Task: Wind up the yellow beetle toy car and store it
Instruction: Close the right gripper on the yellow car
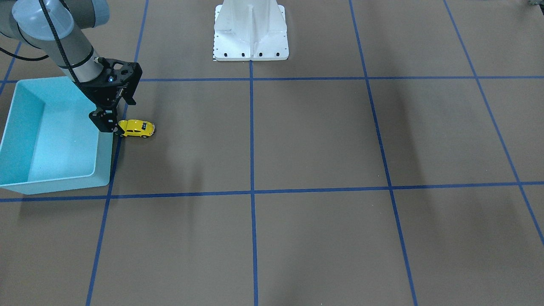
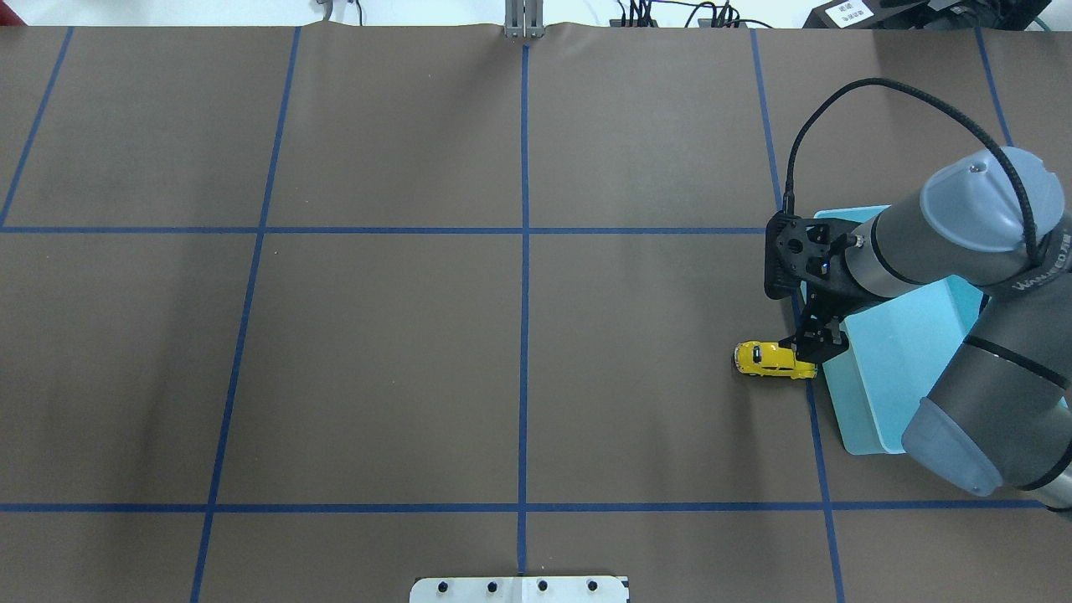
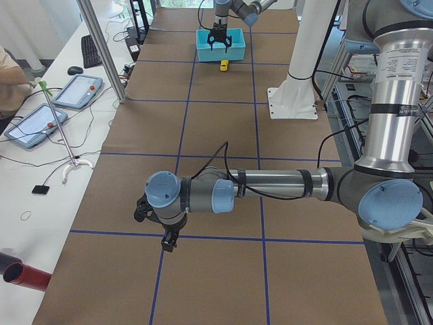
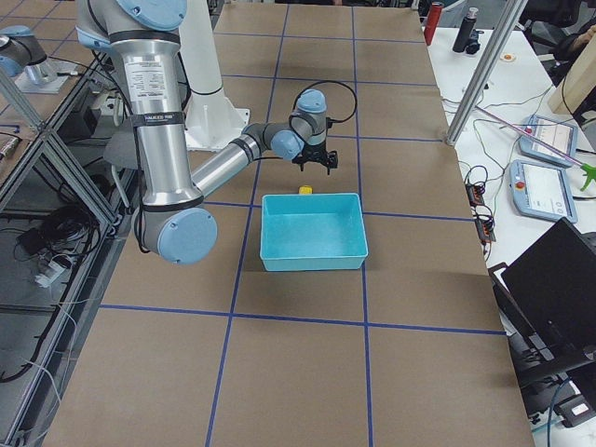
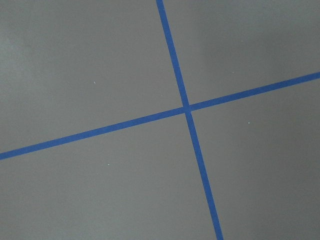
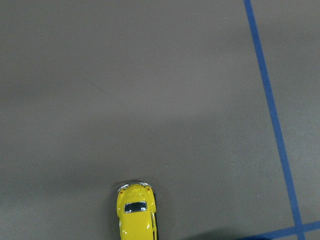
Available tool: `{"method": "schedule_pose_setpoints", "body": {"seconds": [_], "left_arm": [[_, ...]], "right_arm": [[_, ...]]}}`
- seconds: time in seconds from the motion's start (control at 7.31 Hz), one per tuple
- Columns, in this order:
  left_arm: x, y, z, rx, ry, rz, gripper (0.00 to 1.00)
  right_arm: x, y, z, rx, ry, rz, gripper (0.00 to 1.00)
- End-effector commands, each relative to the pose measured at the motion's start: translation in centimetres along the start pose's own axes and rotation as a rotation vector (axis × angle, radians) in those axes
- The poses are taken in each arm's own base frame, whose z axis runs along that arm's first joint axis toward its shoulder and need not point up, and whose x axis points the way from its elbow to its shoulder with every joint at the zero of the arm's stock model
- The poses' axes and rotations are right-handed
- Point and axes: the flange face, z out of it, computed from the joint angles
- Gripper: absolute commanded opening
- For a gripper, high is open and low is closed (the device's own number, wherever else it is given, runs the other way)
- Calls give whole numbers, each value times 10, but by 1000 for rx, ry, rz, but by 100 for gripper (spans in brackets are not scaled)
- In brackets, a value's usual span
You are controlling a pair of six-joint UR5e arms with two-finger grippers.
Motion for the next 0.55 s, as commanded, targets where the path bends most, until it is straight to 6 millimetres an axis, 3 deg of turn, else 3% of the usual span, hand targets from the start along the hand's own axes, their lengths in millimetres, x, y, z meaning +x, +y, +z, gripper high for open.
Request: {"method": "schedule_pose_setpoints", "body": {"seconds": [0.0, 0.14, 0.41], "left_arm": [[0, -1, -1, 1, -7, 6, 100], [1, -1, -1, 2, -6, 8, 100], [0, -2, 0, 1, -7, 13, 100]], "right_arm": [[-16, 7, 21, -18, -35, -15, 100], [-25, 18, 31, -43, -53, -17, 100], [-26, 19, 34, -49, -58, -27, 100]]}}
